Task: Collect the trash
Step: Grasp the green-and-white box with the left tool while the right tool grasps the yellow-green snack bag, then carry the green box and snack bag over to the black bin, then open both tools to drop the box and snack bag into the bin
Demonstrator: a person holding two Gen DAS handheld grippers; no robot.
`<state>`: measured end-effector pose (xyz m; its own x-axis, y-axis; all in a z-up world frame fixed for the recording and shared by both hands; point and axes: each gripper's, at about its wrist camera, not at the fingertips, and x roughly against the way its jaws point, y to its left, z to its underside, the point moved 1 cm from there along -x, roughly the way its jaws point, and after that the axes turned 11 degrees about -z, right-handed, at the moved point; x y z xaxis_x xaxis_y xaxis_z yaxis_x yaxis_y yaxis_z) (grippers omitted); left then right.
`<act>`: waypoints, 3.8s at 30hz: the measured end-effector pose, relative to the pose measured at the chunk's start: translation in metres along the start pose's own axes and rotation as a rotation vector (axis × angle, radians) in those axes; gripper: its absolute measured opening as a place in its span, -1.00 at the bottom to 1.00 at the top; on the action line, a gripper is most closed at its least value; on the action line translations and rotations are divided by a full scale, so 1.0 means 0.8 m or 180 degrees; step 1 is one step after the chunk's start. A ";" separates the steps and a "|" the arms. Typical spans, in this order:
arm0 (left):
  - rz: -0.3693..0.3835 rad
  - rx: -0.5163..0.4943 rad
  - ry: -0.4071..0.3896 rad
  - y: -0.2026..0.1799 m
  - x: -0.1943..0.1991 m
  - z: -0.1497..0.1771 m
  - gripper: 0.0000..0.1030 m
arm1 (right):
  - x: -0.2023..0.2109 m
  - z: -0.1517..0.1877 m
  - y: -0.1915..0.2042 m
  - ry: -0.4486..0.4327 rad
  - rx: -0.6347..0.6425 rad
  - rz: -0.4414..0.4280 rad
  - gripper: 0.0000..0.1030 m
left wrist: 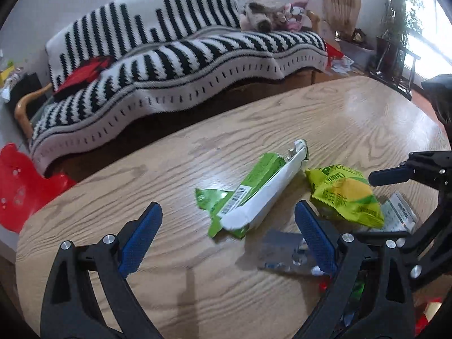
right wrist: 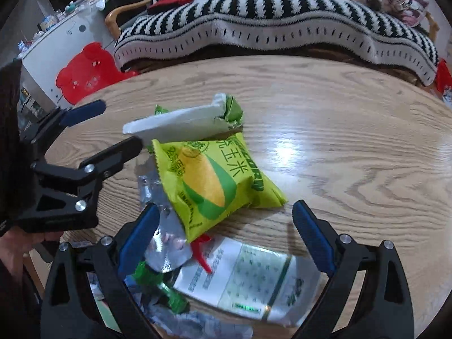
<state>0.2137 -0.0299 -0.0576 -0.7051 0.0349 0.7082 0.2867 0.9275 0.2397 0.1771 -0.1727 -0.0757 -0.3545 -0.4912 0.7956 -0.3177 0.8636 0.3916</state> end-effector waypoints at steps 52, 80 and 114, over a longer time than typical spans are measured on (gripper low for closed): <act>0.0317 0.0486 -0.0043 -0.081 0.194 -0.014 -0.72 | 0.282 0.127 -0.057 -0.0989 -0.0547 0.0544 -0.95; 0.2187 -0.1345 0.0113 -0.635 0.282 0.041 -0.72 | 0.575 0.493 -0.319 -0.1522 -0.2445 0.1811 -0.98; 0.2863 -0.1282 0.0654 -0.788 0.252 0.087 0.72 | 0.621 0.615 -0.386 -0.1747 -0.3502 0.1785 0.74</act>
<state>-0.1542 -0.5816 -0.1122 -0.0041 0.5603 0.8283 0.8822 0.3920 -0.2608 -0.3334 -0.7394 -0.0284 -0.5881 0.1964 0.7846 0.7565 0.4769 0.4476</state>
